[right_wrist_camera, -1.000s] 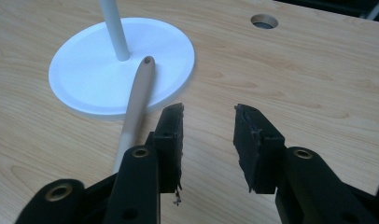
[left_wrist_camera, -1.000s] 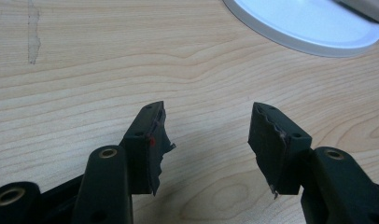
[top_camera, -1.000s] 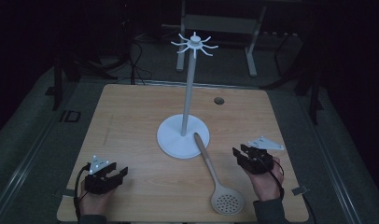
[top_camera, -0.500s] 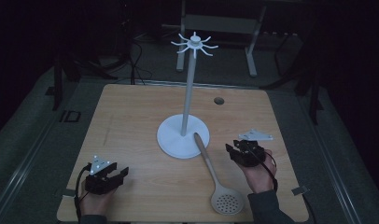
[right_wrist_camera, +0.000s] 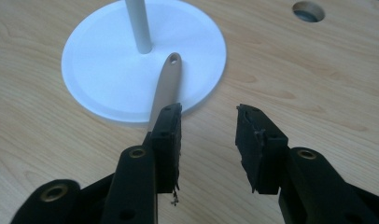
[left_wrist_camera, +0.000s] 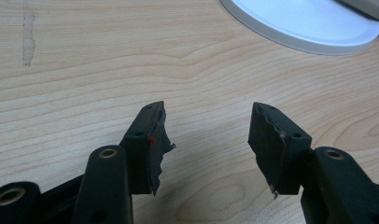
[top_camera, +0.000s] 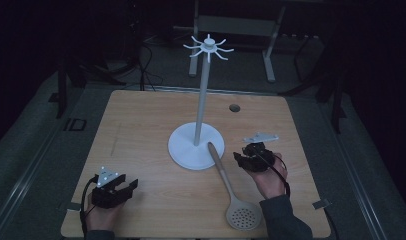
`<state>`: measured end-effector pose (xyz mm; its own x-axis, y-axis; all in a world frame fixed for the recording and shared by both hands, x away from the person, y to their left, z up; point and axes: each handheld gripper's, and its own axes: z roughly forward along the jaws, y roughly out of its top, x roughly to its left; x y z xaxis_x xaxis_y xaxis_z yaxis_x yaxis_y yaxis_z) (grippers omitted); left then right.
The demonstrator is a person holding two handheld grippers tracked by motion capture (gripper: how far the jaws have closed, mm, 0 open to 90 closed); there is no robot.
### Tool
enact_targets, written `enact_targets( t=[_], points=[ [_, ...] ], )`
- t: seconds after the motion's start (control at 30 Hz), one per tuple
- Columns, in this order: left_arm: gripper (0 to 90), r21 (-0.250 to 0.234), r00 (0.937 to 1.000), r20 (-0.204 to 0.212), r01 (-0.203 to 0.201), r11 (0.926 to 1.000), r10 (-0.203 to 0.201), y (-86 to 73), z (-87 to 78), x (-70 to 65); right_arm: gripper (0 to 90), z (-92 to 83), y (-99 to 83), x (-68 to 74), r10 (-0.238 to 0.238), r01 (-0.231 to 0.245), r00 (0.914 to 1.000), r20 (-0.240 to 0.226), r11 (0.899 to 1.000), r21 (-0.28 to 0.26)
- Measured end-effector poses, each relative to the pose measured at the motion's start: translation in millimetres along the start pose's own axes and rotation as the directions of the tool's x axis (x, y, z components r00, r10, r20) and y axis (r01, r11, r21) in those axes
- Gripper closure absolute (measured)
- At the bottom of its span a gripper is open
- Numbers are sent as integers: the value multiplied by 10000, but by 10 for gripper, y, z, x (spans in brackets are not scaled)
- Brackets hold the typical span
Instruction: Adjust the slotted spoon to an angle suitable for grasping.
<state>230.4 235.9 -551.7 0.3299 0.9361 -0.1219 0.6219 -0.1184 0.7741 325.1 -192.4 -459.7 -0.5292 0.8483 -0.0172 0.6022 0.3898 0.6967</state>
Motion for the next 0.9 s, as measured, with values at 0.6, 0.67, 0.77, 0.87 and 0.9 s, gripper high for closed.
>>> enact_targets(
  t=[0.6,0.67,0.77,0.87,0.9],
  points=[
    [465,-61,10000,1,6,10000,-6,0,-14,6,554,265,159,108,-305,345,9987,-409,9943,1007],
    [465,-75,10000,5,14,10000,-14,0,-14,4,553,271,161,111,-260,303,9988,-419,9941,1041],
    [465,-81,10000,11,20,10000,-20,0,-15,2,550,303,169,111,-223,279,9986,-485,9926,1180],
    [465,-85,10000,5,18,10000,-18,0,-16,3,559,338,170,112,-174,253,9981,-587,9904,1356],
    [465,-84,10000,3,14,10000,-14,0,-15,4,562,360,170,117,-184,272,9979,-617,9891,1447]
  ],
)
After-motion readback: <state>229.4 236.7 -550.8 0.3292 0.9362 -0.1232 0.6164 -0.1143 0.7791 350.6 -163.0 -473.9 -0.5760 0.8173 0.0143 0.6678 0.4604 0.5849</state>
